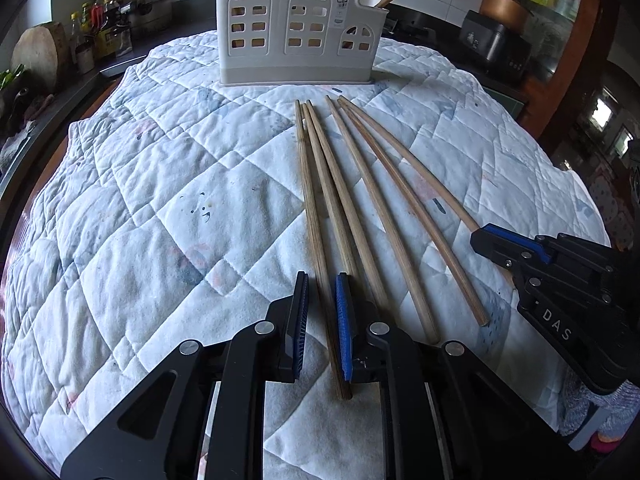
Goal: Organize utensils
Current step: 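Close the right gripper on a wooden chopstick while the left gripper grasps another, then lift both grippers' chopsticks up toward the white holder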
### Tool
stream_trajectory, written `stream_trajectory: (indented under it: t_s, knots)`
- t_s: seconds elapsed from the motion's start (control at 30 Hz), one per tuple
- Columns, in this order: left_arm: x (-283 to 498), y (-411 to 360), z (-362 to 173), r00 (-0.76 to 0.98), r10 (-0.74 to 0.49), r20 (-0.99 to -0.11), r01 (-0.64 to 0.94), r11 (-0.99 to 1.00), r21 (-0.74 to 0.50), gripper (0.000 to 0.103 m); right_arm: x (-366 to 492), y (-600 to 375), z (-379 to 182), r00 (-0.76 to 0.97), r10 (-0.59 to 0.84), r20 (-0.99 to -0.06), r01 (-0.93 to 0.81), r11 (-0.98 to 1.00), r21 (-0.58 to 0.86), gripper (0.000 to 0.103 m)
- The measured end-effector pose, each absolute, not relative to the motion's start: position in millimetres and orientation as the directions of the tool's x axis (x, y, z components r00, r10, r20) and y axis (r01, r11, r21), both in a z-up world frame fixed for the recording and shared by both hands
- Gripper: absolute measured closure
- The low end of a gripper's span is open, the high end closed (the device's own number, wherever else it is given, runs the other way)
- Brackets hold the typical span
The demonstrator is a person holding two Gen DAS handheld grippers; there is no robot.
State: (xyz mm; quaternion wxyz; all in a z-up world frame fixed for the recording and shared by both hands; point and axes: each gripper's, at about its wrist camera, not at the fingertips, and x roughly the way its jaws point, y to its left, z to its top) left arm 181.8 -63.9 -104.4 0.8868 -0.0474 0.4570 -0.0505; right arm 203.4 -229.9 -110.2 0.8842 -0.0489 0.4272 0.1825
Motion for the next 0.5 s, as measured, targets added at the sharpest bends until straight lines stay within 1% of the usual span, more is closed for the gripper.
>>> stream_trajectory:
  t_s: [0.13,0.17,0.2,0.33,0.4,0.5]
  knots:
    - [179.8,-63.2,-104.6,0.589,-0.142,-0.795,0.083,0.990,-0.115,0.091,204.1,-231.7,-109.6,0.572,0.281,-0.771,-0.361,0.930,0.071,0.094]
    - [179.9,-62.7,-104.3,0.590,-0.146,-0.794,0.089,0.989,-0.116,0.093,203.3,-232.0,-109.0,0.575,0.280,-0.769,-0.360,0.930,0.070,0.094]
    - [179.3,-61.3,-103.6,0.590,-0.154,-0.793,0.094,0.988,-0.122,0.094,202.0,-232.3,-108.2,0.578,0.280,-0.766,-0.358,0.931,0.070,0.095]
    - [178.3,-49.0,-99.6,0.586,-0.200,-0.785,0.095,0.979,-0.179,0.095,195.4,-234.1,-99.7,0.593,0.290,-0.751,-0.356,0.931,0.078,0.095]
    - [176.6,-43.0,-95.5,0.589,-0.224,-0.776,0.107,0.974,-0.200,0.097,191.6,-234.3,-90.1,0.610,0.294,-0.736,-0.359,0.930,0.074,0.095]
    - [173.2,-36.2,-85.7,0.602,-0.256,-0.757,0.127,0.966,-0.226,0.097,187.7,-234.8,-70.8,0.638,0.308,-0.706,-0.365,0.928,0.076,0.095]
